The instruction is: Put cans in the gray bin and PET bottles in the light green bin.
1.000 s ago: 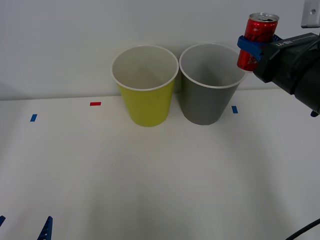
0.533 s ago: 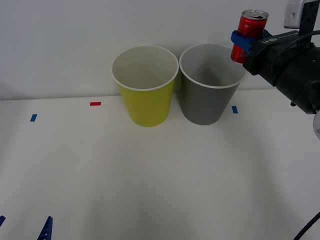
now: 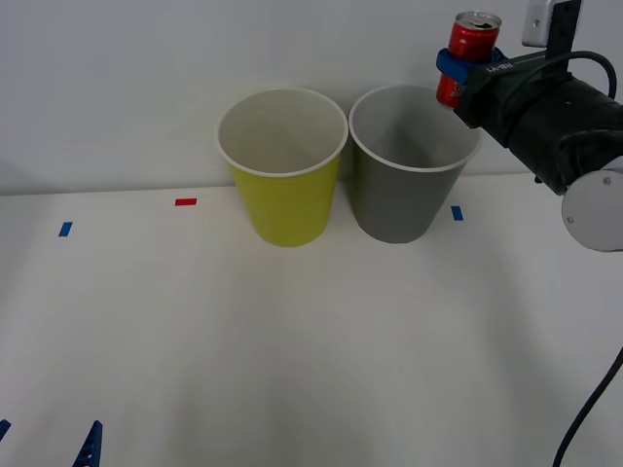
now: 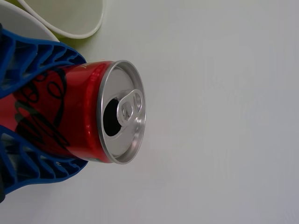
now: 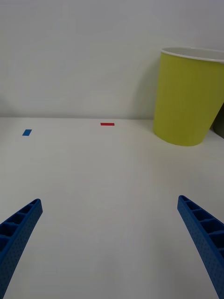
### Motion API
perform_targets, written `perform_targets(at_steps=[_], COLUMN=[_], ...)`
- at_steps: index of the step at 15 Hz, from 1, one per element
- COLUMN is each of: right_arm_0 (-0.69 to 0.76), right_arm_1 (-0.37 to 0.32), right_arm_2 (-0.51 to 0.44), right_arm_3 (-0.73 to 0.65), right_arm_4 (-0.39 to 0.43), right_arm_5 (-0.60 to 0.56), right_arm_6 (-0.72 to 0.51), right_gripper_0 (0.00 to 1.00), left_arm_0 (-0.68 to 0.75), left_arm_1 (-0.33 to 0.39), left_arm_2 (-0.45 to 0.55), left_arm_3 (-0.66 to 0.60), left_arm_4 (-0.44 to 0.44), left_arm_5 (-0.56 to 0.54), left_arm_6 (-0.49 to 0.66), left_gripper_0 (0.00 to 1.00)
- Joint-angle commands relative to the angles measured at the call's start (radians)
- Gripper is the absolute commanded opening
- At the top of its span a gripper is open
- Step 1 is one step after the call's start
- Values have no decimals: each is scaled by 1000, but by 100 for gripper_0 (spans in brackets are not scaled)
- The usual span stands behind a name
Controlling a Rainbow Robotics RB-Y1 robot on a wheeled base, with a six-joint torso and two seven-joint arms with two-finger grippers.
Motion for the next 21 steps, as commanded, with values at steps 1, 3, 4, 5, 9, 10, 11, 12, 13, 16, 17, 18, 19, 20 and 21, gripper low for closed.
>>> perform_targets(at_steps=[1, 3, 4, 5, 9, 10, 11, 12, 13, 16, 17, 18, 19, 20, 21], right_arm_0=[-49, -86, -92, -94, -102, -103, -105, -105, -105, -105, -105, -103, -105, -105, -105], right_arm_1=[-16, -18, -18, -18, -18, -18, -18, -18, -18, -18, -18, -20, -20, -20, -20], right_arm_2=[34, 60, 60, 62, 88, 93, 94, 94, 94, 94, 94, 94, 96, 99, 99], right_arm_3=[75, 149, 158, 163, 164, 164, 166, 166, 166, 166, 166, 166, 166, 166, 166], right_arm_4=[0, 0, 1, 1, 1, 1, 1, 1, 4, 20, 23, 23, 23, 26, 27], right_arm_5=[-61, -111, -111, -111, -111, -111, -111, -111, -111, -111, -107, -101, -101, -99, -101], right_arm_6=[7, 13, 14, 14, 13, 11, 14, 13, 14, 11, 14, 16, 21, 28, 34], right_gripper_0=[0, 0, 0, 0, 0, 0, 0, 0, 0, 55, 75, 86, 92, 97, 98], left_arm_0=[0, 0, 0, 0, 0, 0, 0, 0, 0, 0, 0, 0, 0, 0, 0], left_arm_1=[0, 0, 0, 0, 0, 0, 0, 0, 0, 0, 0, 0, 0, 0, 0], left_arm_2=[0, 0, 0, 0, 0, 0, 0, 0, 0, 0, 0, 0, 0, 0, 0], left_arm_3=[0, 0, 0, 0, 0, 0, 0, 0, 0, 0, 0, 0, 0, 0, 0], left_arm_4=[0, 0, 0, 0, 0, 0, 0, 0, 0, 0, 0, 0, 0, 0, 0], left_arm_5=[0, 0, 0, 0, 0, 0, 0, 0, 0, 0, 0, 0, 0, 0, 0], left_arm_6=[0, 0, 0, 0, 0, 0, 0, 0, 0, 0, 0, 0, 0, 0, 0], left_gripper_0=[100, 100, 100, 100, 100, 100, 100, 100, 100, 100, 100, 100, 100, 100, 100])
